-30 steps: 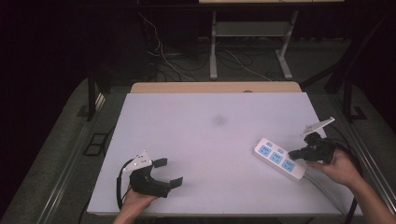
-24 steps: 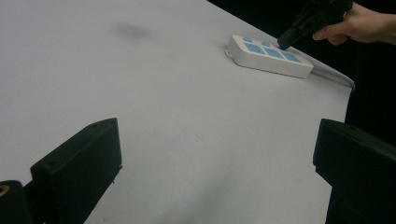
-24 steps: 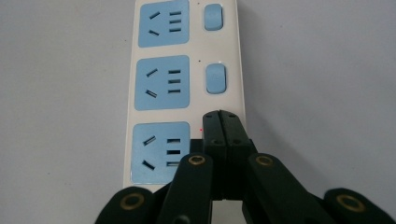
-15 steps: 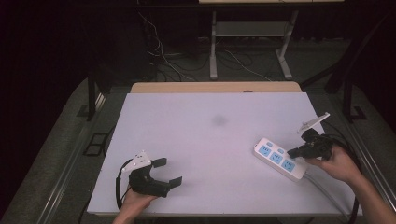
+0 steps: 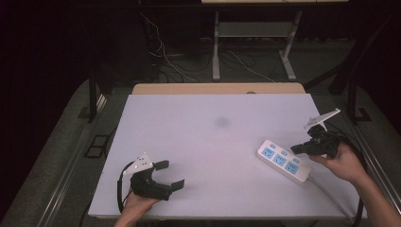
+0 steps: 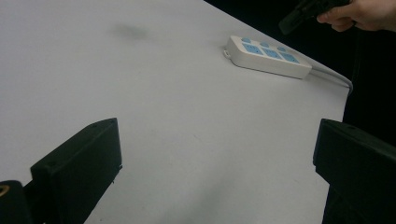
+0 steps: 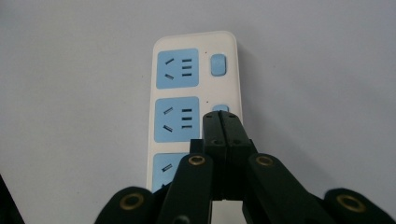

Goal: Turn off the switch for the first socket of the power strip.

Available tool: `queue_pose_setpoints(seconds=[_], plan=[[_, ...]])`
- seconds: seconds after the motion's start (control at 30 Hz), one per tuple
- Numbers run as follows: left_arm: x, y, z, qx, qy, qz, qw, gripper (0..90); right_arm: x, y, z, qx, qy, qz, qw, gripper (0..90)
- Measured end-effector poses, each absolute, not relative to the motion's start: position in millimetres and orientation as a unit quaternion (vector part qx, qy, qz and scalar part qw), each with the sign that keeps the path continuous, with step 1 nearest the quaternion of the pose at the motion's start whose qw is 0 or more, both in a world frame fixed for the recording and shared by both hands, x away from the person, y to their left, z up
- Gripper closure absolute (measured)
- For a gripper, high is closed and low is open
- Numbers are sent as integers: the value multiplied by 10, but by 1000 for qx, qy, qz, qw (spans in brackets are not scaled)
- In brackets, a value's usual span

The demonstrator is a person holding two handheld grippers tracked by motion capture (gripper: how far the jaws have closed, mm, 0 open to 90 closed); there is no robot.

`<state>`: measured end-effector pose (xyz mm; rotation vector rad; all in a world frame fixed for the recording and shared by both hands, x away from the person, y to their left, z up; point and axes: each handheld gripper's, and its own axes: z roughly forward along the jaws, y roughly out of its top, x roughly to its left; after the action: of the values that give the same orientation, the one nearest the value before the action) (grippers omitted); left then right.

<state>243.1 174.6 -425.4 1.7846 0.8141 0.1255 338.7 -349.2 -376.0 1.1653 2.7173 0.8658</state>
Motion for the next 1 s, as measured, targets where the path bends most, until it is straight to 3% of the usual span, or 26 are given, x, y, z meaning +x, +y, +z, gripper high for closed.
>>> queue_pose_setpoints(seconds=[0.47,0.67,0.77,1.0], plan=[[2424,1744,-4245,752,344,50,560,0,3189,-3513,-3586,405,854,324,51,895],[2422,1747,-4242,750,344,50,562,0,3073,-3523,-3549,413,836,357,57,849],[2419,1745,-4242,750,344,50,563,0,3036,-3536,-3540,419,827,370,60,790],[2417,1747,-4240,748,345,49,564,0,2872,-3531,-3533,437,785,434,71,406]])
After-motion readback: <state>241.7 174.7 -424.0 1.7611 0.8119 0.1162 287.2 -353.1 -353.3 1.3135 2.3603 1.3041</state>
